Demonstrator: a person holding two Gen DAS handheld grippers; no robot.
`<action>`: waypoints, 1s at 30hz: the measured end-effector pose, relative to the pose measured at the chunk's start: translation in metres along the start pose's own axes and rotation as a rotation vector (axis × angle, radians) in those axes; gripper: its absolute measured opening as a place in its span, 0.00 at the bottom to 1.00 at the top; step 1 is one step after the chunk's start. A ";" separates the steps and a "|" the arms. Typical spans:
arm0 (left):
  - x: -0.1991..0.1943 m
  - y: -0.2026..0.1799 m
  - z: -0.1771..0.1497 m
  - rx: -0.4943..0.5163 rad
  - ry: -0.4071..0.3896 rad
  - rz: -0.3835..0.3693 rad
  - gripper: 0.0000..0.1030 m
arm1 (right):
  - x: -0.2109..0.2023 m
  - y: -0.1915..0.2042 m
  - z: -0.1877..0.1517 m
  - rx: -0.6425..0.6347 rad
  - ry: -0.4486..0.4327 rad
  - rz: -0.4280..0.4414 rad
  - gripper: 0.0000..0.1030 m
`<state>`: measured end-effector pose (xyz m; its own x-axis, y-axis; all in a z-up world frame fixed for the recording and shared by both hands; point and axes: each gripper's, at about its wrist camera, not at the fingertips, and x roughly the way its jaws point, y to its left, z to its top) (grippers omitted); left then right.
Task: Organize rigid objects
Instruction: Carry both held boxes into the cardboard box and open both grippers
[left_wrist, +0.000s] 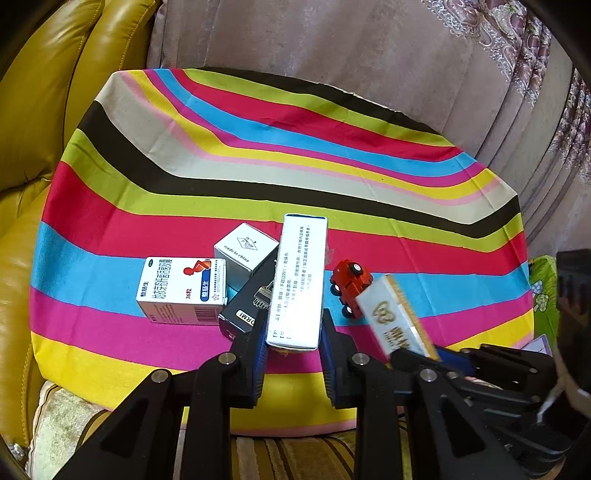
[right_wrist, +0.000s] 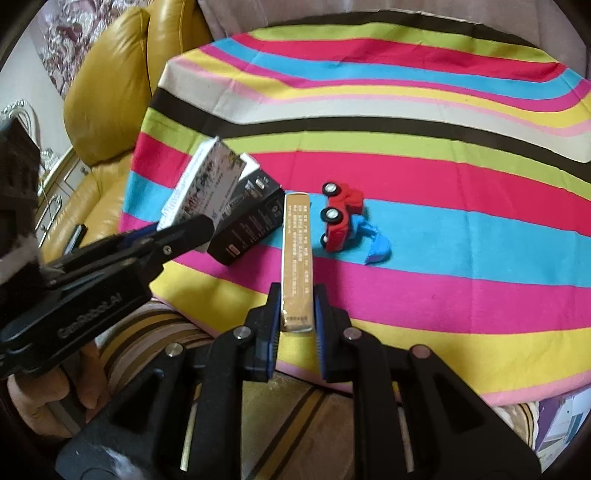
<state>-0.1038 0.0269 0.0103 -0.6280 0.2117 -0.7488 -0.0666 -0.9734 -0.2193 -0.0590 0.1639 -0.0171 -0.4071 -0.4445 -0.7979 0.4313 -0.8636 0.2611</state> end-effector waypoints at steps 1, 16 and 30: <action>0.000 0.000 0.001 0.002 0.000 -0.001 0.26 | -0.004 -0.001 -0.001 0.009 -0.009 0.000 0.19; -0.024 -0.070 0.000 0.034 0.083 -0.231 0.26 | -0.086 -0.055 -0.026 0.205 -0.138 0.005 0.19; -0.022 -0.209 -0.050 0.280 0.274 -0.469 0.26 | -0.184 -0.168 -0.110 0.454 -0.221 -0.228 0.19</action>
<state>-0.0369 0.2302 0.0414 -0.2622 0.6022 -0.7541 -0.5125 -0.7490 -0.4199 0.0321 0.4174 0.0259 -0.6298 -0.2315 -0.7415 -0.0579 -0.9379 0.3420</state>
